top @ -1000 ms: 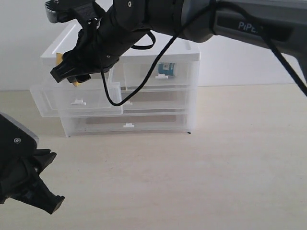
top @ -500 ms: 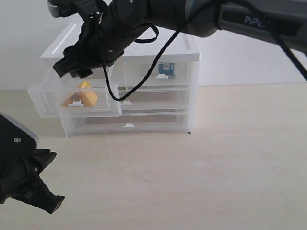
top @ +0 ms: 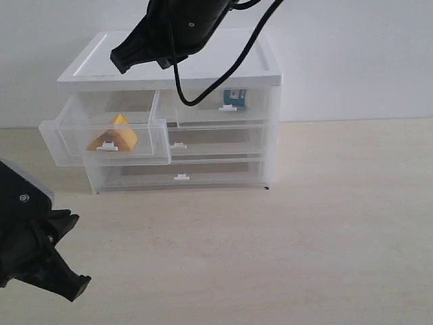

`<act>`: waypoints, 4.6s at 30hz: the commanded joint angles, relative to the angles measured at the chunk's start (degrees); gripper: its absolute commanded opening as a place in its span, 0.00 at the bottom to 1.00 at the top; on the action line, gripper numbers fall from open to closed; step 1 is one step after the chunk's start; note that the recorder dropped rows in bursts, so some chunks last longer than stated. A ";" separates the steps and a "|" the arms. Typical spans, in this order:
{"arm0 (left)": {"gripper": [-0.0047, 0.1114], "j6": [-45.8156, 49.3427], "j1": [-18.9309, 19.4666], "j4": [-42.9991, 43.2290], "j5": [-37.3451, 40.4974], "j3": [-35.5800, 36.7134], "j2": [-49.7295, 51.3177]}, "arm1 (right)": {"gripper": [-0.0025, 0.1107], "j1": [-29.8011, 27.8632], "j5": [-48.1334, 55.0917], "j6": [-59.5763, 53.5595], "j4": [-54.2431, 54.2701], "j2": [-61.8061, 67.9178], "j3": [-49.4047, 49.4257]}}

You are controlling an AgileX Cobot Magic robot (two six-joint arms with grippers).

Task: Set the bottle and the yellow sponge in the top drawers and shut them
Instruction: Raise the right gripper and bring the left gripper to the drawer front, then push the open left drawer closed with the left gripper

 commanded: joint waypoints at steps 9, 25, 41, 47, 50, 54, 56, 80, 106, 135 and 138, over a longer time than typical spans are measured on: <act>0.07 1.28 1.79 -0.14 0.33 -7.11 4.34 | 0.02 -4.13 3.40 1.78 -2.25 -5.94 8.90; 0.07 -10.84 10.13 -1.66 9.59 -21.26 10.89 | 0.02 -12.02 -22.03 2.97 -1.34 -22.74 43.86; 0.55 -11.70 10.13 -7.87 17.52 -26.10 13.52 | 0.02 -12.02 -32.78 3.88 -0.75 -24.00 49.94; 0.53 -11.70 10.13 -7.62 17.15 -26.48 13.52 | 0.02 -12.02 -32.89 3.88 -0.48 -24.00 49.94; 0.53 -11.70 10.13 -7.62 18.86 -27.11 13.52 | 0.02 -12.02 -32.89 3.88 -0.48 -24.00 49.94; 0.53 -11.70 10.13 -7.62 20.06 -28.25 13.52 | 0.02 -12.02 -32.88 3.88 -0.24 -24.00 49.94; 0.53 -11.70 10.13 -7.62 19.17 -28.78 13.52 | 0.02 -12.02 -32.88 3.88 0.08 -24.00 49.94; 0.53 -10.60 10.13 -7.18 17.20 -37.66 19.93 | 0.02 -12.02 -35.40 3.66 2.29 -19.07 49.94; 0.53 -5.91 10.24 -7.18 12.42 -43.98 24.75 | 0.02 -12.02 -37.33 3.02 2.29 -18.86 49.94; 0.53 -4.70 11.34 -7.05 17.53 -44.26 23.41 | 0.02 -12.02 -38.11 3.22 2.29 -18.86 49.94; 0.53 -4.70 11.34 -7.05 21.00 -44.26 21.66 | 0.02 -12.02 -38.47 3.21 2.29 -18.86 49.94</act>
